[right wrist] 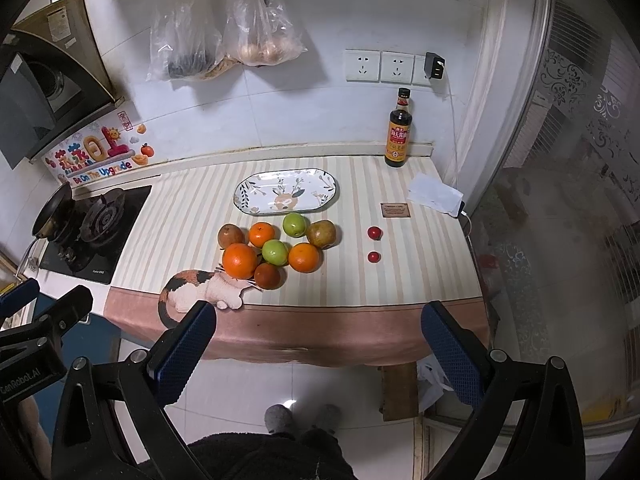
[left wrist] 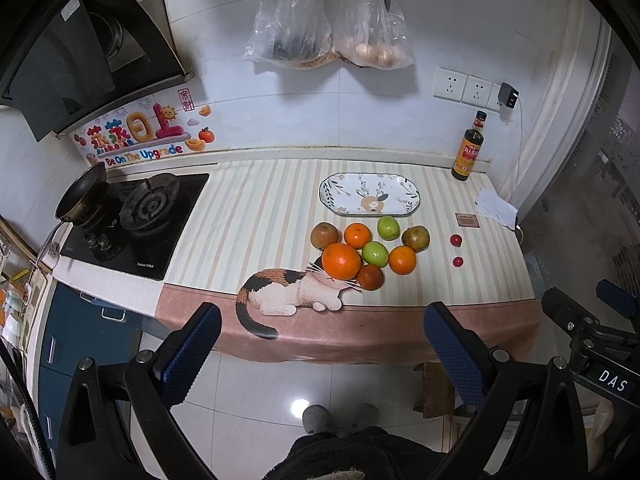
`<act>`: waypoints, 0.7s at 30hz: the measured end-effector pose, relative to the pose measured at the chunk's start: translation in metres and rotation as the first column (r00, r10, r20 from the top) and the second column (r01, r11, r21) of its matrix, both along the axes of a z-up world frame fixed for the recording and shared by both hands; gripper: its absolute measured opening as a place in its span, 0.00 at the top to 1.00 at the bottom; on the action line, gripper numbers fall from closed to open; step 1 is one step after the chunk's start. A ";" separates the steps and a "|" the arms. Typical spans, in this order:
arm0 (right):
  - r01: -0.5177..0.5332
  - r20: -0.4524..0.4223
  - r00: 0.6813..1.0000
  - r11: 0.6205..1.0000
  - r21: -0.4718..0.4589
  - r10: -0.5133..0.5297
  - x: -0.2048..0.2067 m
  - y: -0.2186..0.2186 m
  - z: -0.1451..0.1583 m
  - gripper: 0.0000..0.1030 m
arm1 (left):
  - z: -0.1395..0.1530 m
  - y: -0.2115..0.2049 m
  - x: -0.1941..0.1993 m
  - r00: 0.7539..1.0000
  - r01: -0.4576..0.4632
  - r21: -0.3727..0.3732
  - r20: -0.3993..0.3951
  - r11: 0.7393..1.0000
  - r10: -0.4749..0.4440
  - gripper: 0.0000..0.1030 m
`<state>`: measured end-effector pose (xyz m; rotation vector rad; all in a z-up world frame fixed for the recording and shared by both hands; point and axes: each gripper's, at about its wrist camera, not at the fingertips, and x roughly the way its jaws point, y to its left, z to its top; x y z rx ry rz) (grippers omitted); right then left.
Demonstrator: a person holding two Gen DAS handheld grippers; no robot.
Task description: Organize fruits
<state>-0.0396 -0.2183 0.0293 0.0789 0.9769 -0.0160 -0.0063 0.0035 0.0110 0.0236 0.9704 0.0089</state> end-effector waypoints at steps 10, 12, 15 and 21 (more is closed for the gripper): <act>-0.001 0.001 1.000 1.000 0.000 0.001 -0.001 0.000 0.001 0.00 | -0.001 0.000 -0.002 1.000 0.001 -0.001 0.001 1.000 -0.001 0.00; -0.003 0.000 1.000 1.000 0.003 0.003 -0.001 0.000 0.001 0.00 | 0.000 0.001 -0.002 1.000 0.001 -0.003 0.001 1.000 -0.001 0.00; -0.003 0.001 1.000 1.000 0.003 0.003 -0.002 0.000 0.002 0.00 | -0.001 0.000 -0.002 1.000 -0.001 0.000 0.004 1.000 0.001 0.00; -0.006 0.005 1.000 1.000 0.007 0.006 -0.001 -0.001 0.003 0.00 | -0.003 -0.002 -0.003 1.000 -0.009 -0.004 -0.003 1.000 0.009 0.00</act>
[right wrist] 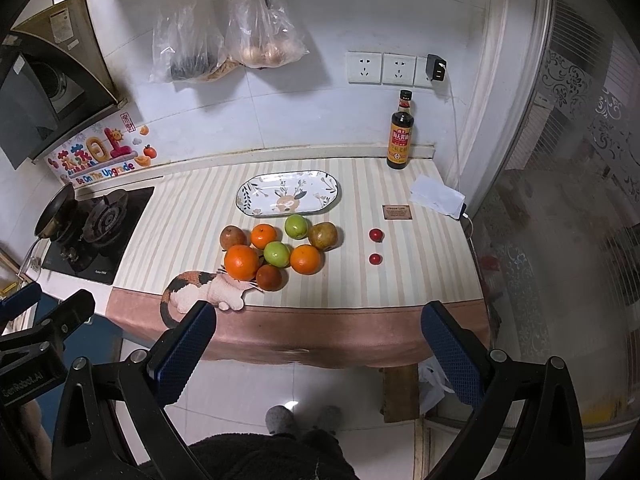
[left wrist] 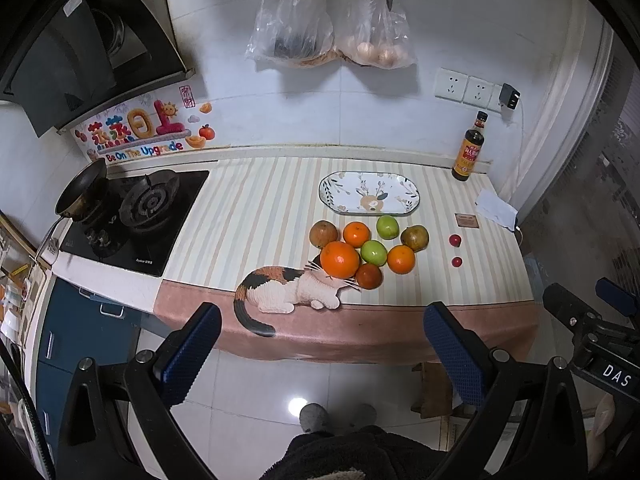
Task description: Organize fruits
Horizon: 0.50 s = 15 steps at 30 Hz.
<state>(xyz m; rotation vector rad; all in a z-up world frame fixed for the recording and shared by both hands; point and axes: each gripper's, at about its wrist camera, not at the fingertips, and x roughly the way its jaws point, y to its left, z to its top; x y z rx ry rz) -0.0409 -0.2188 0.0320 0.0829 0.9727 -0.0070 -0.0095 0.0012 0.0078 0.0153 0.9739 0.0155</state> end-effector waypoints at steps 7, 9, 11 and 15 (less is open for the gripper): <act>-0.019 -0.005 1.000 1.000 0.005 0.019 0.006 -0.004 -0.001 0.00 | -0.001 -0.003 0.003 1.000 -0.016 -0.004 -0.006 1.000 0.016 0.00; -0.025 -0.003 1.000 1.000 0.009 0.025 0.009 -0.006 -0.001 0.00 | -0.003 -0.004 0.005 1.000 -0.024 -0.004 -0.007 1.000 0.024 0.00; -0.029 -0.004 1.000 0.999 0.018 0.029 0.014 -0.011 -0.004 0.00 | -0.004 -0.006 0.008 0.999 -0.032 -0.002 -0.015 0.999 0.032 0.00; -0.034 -0.017 0.999 0.999 0.039 0.035 0.024 -0.019 -0.011 0.00 | -0.009 -0.009 0.018 0.999 -0.049 -0.001 -0.010 0.999 0.049 0.00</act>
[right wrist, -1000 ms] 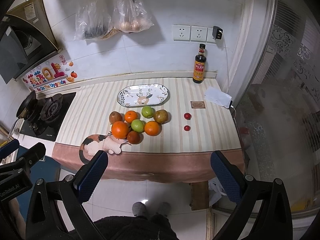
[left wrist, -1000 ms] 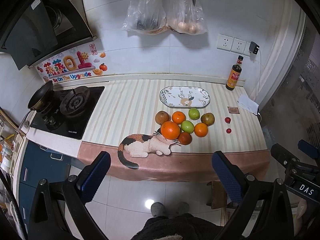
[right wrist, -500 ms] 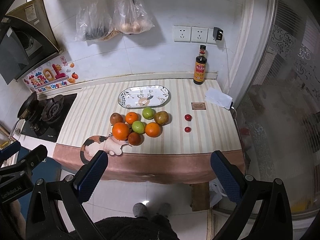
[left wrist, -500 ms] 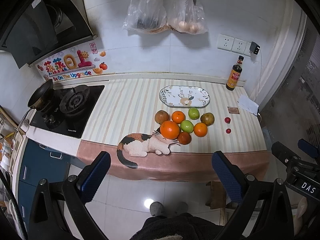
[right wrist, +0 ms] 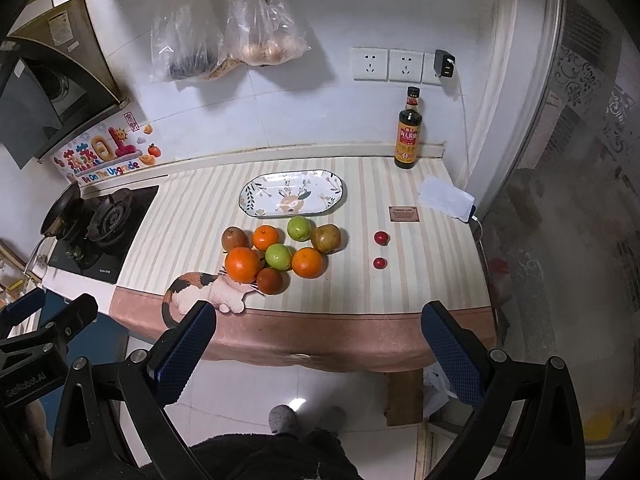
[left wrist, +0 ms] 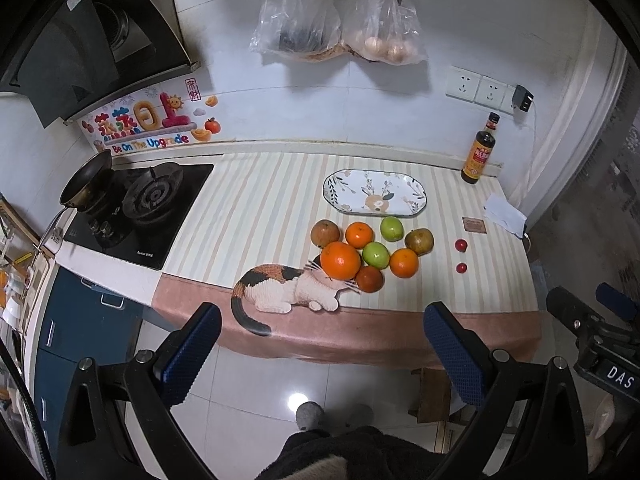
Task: Organize fruits
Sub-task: 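Grasp the large orange with the left tool while the right tool grasps another orange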
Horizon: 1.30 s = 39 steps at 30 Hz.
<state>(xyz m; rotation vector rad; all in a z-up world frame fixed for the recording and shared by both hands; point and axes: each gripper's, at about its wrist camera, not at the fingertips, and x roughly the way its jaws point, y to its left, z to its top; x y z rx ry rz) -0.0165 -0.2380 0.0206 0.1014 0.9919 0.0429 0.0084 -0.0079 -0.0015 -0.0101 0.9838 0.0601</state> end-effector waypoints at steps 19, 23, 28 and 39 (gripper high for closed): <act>0.062 -0.275 0.961 0.978 0.199 -0.005 0.126 0.014 -0.199 0.00 | -0.167 0.044 0.159 0.964 -0.043 0.059 -0.261 0.997 0.057 0.00; 0.112 -0.314 0.948 0.976 0.189 -0.048 0.152 0.023 -0.234 0.08 | -0.217 0.045 0.204 0.928 0.011 -0.034 -0.371 0.999 -0.023 0.00; 0.184 -0.378 0.919 0.968 0.168 -0.109 0.187 0.031 -0.269 0.17 | -0.275 0.028 0.249 0.863 0.111 -0.109 -0.483 0.988 -0.150 0.00; 0.343 -0.479 0.852 0.916 0.210 -0.209 0.234 0.021 -0.327 0.17 | -0.328 -0.008 0.268 0.796 0.279 -0.171 -0.510 0.945 -0.327 0.17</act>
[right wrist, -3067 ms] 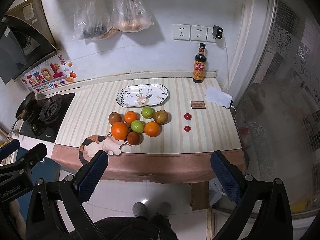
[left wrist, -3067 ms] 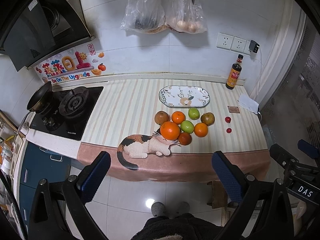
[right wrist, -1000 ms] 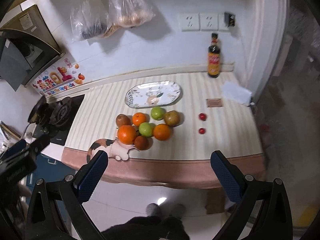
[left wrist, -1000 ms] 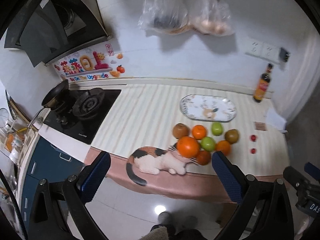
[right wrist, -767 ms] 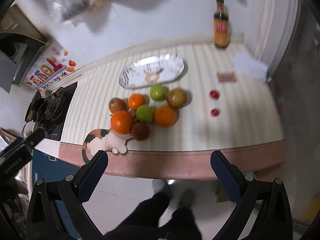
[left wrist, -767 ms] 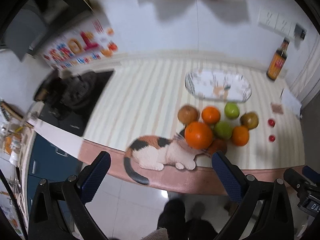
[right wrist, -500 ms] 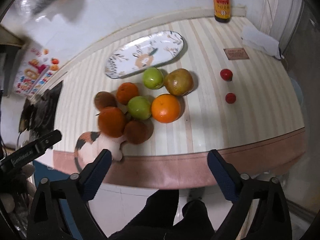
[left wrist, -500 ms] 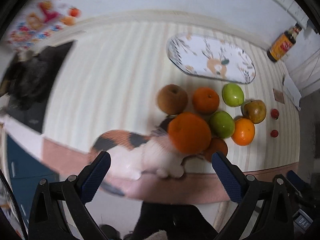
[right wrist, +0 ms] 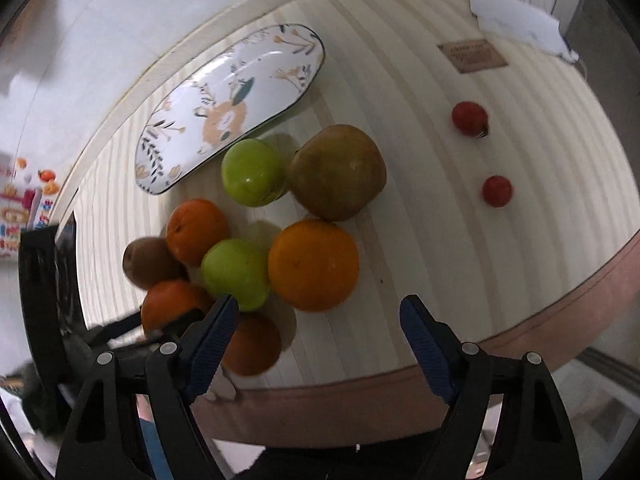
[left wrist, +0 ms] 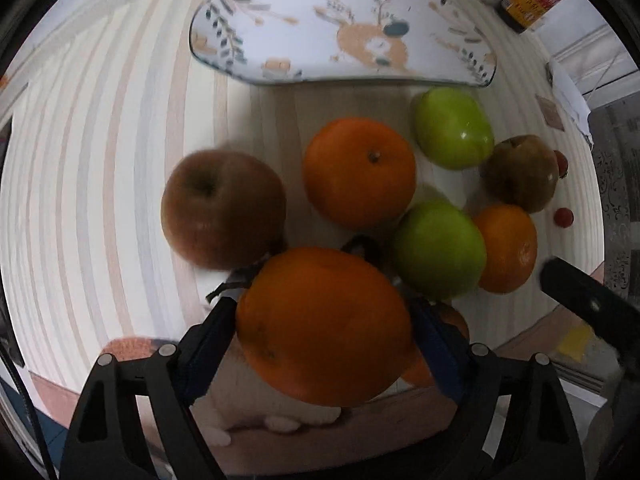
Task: Organize fruits
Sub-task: 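Grasp the large orange with the left tool while the right tool grasps another orange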
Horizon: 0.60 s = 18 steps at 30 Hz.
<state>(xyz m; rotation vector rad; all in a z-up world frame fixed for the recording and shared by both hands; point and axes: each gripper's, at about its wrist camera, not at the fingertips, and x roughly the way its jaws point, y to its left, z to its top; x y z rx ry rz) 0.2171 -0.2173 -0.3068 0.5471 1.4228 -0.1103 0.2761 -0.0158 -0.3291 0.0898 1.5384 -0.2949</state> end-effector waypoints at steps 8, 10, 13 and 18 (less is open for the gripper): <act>0.021 -0.061 0.998 0.990 0.142 -0.013 0.025 -0.003 -0.050 0.34 | 0.004 0.024 -0.018 0.998 -0.069 0.056 -0.004 0.996 0.069 0.18; 0.009 -0.055 0.998 0.988 0.156 0.000 0.029 -0.004 -0.051 0.35 | 0.002 0.031 -0.021 0.995 -0.093 0.035 -0.030 0.995 0.094 0.17; -0.076 -0.083 0.993 0.994 0.085 0.083 0.029 0.000 -0.047 0.36 | 0.001 0.028 -0.018 0.997 -0.074 0.049 -0.022 0.996 0.075 0.16; -0.136 -0.113 0.983 0.988 0.078 0.144 0.024 0.001 -0.047 0.35 | -0.013 0.027 -0.007 0.997 -0.071 0.096 -0.030 0.993 0.074 0.17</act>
